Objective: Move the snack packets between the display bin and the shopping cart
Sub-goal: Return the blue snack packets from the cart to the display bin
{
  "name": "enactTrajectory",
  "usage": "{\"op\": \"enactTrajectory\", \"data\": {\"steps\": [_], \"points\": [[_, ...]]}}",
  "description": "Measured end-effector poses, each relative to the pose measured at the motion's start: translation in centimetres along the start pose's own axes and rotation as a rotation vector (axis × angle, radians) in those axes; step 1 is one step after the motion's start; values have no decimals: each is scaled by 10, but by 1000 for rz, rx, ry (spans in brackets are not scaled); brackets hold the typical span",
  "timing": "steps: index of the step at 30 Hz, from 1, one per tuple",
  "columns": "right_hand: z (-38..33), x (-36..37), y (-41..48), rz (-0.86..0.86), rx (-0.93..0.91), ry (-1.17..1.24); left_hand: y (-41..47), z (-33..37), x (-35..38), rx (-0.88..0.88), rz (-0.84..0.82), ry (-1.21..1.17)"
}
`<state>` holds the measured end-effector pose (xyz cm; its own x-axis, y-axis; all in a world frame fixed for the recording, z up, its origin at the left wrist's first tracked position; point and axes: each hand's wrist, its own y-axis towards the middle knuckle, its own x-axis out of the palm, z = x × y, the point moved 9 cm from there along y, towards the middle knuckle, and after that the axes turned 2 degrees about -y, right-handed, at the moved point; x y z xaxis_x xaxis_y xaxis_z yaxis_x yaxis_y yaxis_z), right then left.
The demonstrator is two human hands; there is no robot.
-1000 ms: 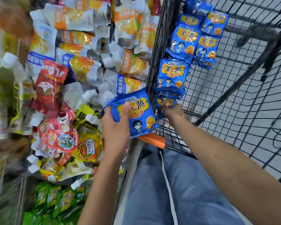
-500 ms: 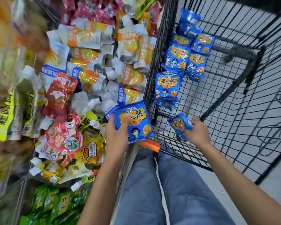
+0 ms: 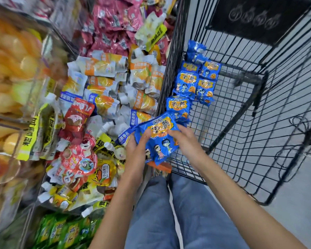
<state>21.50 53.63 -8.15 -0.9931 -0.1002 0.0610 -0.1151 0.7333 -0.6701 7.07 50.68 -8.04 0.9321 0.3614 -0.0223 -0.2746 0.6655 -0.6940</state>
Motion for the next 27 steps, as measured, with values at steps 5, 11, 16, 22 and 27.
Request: {"op": "enactTrajectory", "data": {"steps": [5,11,16,22,27], "points": [[1,11,16,-3,-38,-137,6,5,0,-22,3,-13],[24,-70,83,567,147,-484,16,5,-8,-39,44,-63],[33,-69,120,487,153,-676,19,3,-13,-55,89,-67],[27,-79,96,583,38,-517,19,6,-12,-45,86,-51],[-18,-75,45,454,-221,-75,20,15,-11,20,81,9]]}}
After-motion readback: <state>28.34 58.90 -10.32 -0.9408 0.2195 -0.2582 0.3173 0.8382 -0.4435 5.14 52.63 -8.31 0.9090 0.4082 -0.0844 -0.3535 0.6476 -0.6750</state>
